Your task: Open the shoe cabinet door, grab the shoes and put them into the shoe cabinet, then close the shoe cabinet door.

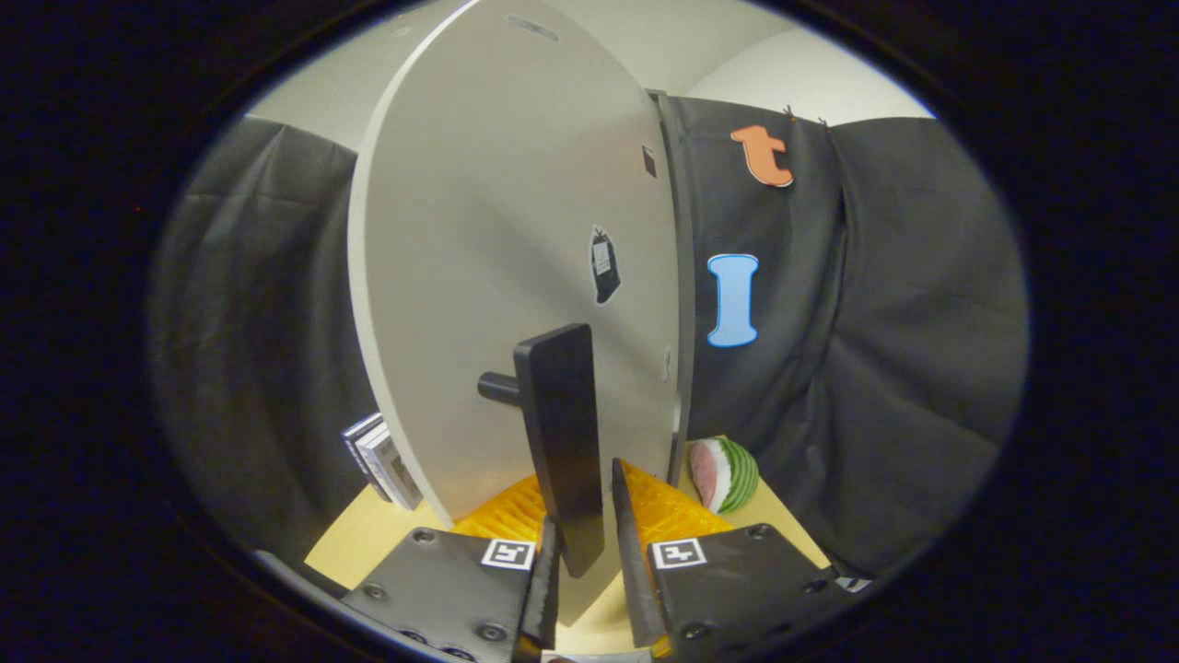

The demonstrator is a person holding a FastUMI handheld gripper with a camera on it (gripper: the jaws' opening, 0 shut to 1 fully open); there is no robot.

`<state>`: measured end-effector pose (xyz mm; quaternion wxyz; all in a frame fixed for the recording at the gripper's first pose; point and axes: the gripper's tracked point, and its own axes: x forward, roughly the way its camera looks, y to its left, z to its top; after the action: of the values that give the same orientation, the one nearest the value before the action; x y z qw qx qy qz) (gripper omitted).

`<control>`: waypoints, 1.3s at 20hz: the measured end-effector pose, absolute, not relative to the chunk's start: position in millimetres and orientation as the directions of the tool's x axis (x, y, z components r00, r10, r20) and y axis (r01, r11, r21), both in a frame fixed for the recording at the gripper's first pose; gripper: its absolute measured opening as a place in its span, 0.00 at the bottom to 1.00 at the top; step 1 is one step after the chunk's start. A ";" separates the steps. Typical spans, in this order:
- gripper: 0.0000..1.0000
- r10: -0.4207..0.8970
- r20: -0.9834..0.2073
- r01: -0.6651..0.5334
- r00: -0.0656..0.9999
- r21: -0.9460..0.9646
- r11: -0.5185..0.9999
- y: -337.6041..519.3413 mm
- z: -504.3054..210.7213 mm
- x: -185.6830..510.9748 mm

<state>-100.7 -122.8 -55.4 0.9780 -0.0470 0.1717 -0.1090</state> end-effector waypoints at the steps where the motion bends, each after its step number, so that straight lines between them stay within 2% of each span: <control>1: 0.32 -0.244 -0.326 0.214 0.913 -0.127 0.969 -118.8 -58.8 -98.0; 17: 0.32 -0.508 -0.263 0.489 0.820 -0.137 0.861 -58.1 -76.0 -33.4; 26: 0.32 -0.584 -0.258 0.580 0.770 -0.098 0.809 -52.3 -80.3 -27.8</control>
<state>-27.8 -52.3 -80.3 0.9407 -0.0061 0.1391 -0.3092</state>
